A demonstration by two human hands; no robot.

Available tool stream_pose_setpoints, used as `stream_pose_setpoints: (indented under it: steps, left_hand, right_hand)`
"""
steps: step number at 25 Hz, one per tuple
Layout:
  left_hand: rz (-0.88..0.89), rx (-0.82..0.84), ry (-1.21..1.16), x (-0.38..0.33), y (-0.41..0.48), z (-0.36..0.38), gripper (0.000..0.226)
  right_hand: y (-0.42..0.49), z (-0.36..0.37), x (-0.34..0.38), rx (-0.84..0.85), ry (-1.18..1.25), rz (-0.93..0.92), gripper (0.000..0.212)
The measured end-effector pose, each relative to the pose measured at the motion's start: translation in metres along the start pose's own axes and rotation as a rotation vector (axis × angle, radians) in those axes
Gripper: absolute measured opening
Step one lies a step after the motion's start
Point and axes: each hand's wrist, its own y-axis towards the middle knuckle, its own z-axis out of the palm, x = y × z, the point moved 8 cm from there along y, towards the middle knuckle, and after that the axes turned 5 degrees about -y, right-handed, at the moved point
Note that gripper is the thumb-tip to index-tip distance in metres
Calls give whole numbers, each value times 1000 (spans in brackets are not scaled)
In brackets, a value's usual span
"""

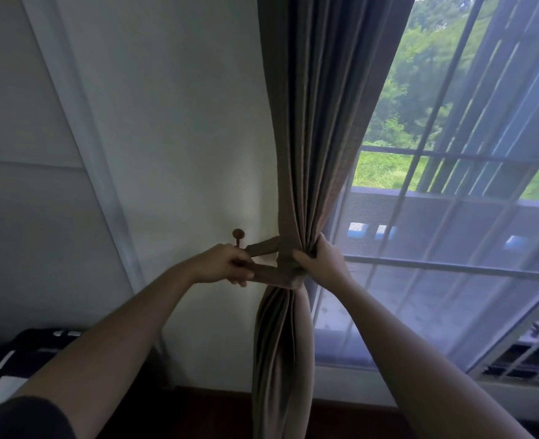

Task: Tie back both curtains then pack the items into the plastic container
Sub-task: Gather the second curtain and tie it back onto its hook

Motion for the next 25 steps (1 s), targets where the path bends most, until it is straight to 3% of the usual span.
stream_pose_setpoints:
  steps: [2, 8, 12, 14, 16, 25]
  left_hand:
    - [6, -49, -88, 13, 5, -8, 13]
    - [-59, -405, -957, 79, 22, -5, 17]
    - [-182, -745, -1189, 105, 33, -10, 15]
    - [-301, -963, -1139, 121, 33, -12, 14]
    - [-418, -1068, -908, 129, 34, -17, 19]
    - [-391, -870, -406, 116, 55, -27, 26]
  right_hand:
    - [-2, 0, -3, -28, 29, 21, 43]
    - [-3, 15, 12, -114, 44, 51, 41]
    - [6, 26, 34, -196, 50, 51, 40]
    - [11, 33, 40, -222, 62, 80, 41]
    - [15, 38, 41, -253, 79, 99, 40]
    - [18, 34, 44, -275, 41, 90, 40]
